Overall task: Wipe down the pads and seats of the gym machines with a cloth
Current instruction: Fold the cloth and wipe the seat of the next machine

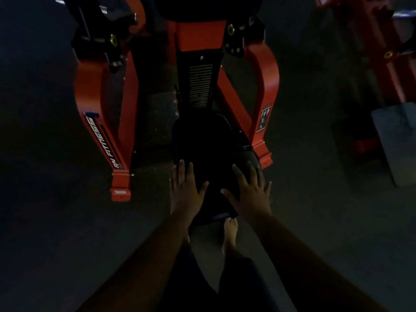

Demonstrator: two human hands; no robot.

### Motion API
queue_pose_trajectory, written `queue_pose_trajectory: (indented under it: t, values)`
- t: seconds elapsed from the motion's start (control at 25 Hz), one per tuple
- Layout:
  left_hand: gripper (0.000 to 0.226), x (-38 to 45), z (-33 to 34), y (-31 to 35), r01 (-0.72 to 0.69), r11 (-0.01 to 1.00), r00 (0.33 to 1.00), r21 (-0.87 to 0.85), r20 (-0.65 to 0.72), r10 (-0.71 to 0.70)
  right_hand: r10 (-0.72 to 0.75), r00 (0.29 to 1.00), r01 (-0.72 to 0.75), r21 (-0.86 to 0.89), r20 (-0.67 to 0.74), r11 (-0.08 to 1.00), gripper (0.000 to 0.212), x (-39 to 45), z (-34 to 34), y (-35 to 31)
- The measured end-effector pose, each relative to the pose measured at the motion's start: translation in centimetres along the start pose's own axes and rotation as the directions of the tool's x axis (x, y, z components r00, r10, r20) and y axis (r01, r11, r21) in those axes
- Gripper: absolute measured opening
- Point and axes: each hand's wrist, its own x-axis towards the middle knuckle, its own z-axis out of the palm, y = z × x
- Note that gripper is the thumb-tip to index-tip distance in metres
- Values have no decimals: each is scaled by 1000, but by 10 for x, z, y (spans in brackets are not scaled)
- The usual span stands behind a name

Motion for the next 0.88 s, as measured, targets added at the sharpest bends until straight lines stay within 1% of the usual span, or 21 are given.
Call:
queue_pose_trajectory:
  t: [0.04, 0.08, 0.16, 0.28, 0.36, 0.48, 0.52, 0.6, 0.64, 0.72, 0.8, 0.88]
  values:
    - [83, 4, 7, 5, 19, 1000, 1000, 12, -21, -19, 31, 998, -31, -7, 48, 1000, 86, 13, 4, 0]
    - [82, 7, 13, 10, 47, 998, 998, 31, -45, -45, 47, 996, -45, -22, 77, 999, 88, 24, 9, 1]
    - [79, 11, 22, 18, 97, 991, 989, 93, -122, -85, 48, 997, -47, -16, 58, 999, 85, 46, 12, 4]
    - [78, 14, 36, 19, 134, 980, 968, 150, -230, -97, -9, 999, 6, 77, 33, 997, 80, 90, 7, 11]
    - [78, 16, 41, 18, 140, 978, 961, 156, -260, -96, -53, 999, 54, 139, -8, 989, 79, 136, 0, 6]
    - [78, 17, 45, 15, 143, 973, 952, 181, -295, -84, -123, 992, 123, 175, -8, 977, 76, 185, -14, -9]
    - [78, 18, 45, 16, 143, 974, 953, 176, -291, -87, -145, 989, 146, 181, -18, 973, 75, 185, -14, -6]
    - [78, 16, 44, 17, 146, 977, 954, 156, -283, -97, -203, 979, 206, 170, -35, 964, 72, 152, -8, 11]
    - [78, 16, 43, 18, 152, 976, 953, 153, -283, -104, -216, 976, 218, 161, -29, 963, 71, 128, -2, 22]
    - [78, 17, 42, 19, 160, 975, 953, 153, -280, -113, -200, 980, 198, 173, -5, 965, 70, 92, 7, 37]
    - [78, 17, 44, 17, 154, 975, 950, 157, -294, -103, -195, 981, 192, 148, 2, 970, 69, 104, 8, 34]
    - [78, 17, 45, 15, 149, 975, 950, 164, -297, -95, -214, 976, 216, 61, -35, 974, 67, 146, 4, 16]
